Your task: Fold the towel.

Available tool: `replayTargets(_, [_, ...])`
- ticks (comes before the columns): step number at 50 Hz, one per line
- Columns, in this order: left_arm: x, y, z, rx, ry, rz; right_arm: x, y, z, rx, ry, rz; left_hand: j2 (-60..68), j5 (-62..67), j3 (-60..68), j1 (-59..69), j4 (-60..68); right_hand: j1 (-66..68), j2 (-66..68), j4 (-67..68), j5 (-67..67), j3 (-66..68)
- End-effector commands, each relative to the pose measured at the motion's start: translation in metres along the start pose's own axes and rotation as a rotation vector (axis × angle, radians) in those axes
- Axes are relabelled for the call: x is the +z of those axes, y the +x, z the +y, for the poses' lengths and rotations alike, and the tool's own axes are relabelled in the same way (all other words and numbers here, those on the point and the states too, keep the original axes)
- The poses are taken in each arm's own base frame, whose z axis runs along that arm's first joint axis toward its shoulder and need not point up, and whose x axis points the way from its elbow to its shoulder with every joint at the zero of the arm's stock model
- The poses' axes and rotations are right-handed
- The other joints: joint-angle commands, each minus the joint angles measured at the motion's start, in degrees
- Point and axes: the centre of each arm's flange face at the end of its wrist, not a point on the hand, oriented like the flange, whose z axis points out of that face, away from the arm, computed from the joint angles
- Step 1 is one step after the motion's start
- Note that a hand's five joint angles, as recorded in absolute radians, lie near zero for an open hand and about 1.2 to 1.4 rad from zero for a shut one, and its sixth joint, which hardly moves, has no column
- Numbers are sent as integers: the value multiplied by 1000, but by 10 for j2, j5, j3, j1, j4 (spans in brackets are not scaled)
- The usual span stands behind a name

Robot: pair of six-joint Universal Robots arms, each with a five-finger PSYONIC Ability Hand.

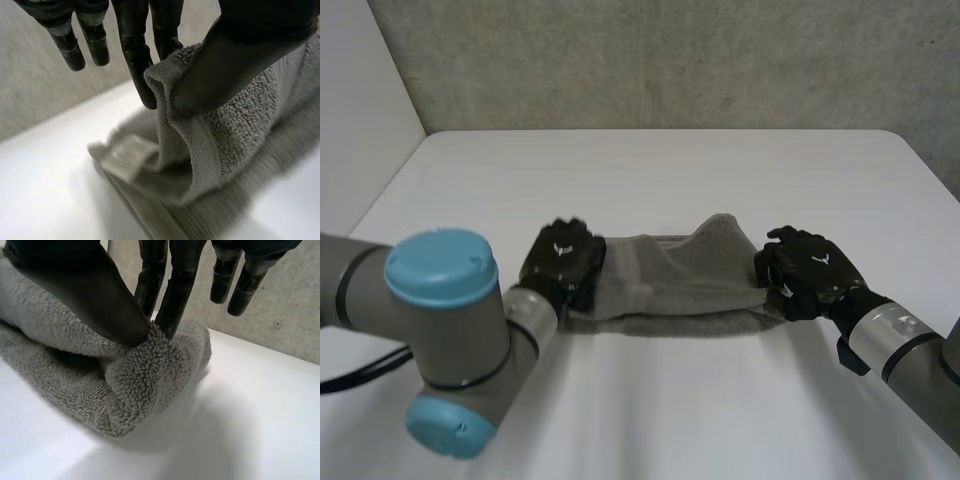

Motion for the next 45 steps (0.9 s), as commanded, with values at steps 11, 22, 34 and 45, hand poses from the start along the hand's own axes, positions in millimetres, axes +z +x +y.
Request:
replayTargets(11, [-2, -30, -36, 10, 162, -58, 2, -18, -3, -23, 17, -38, 67, 48, -25, 57, -29, 51, 58, -34, 43, -4])
replayTargets(22, [-35, -13, 18, 120, -7, 56, 2, -14, -1, -16, 10, -31, 67, 48, -25, 57, -29, 51, 58, -34, 43, -4])
replayTargets(34, [-37, -14, 40, 130, -70, 58, -1, -16, 3, -30, -11, -35, 67, 48, -25, 57, -29, 51, 58, -34, 43, -4])
replayTargets(45, [-32, -9, 49, 143, -61, 65, -14, -23, 20, -78, -100, -54, 67, 48, -25, 57, -29, 45, 52, -34, 37, -4])
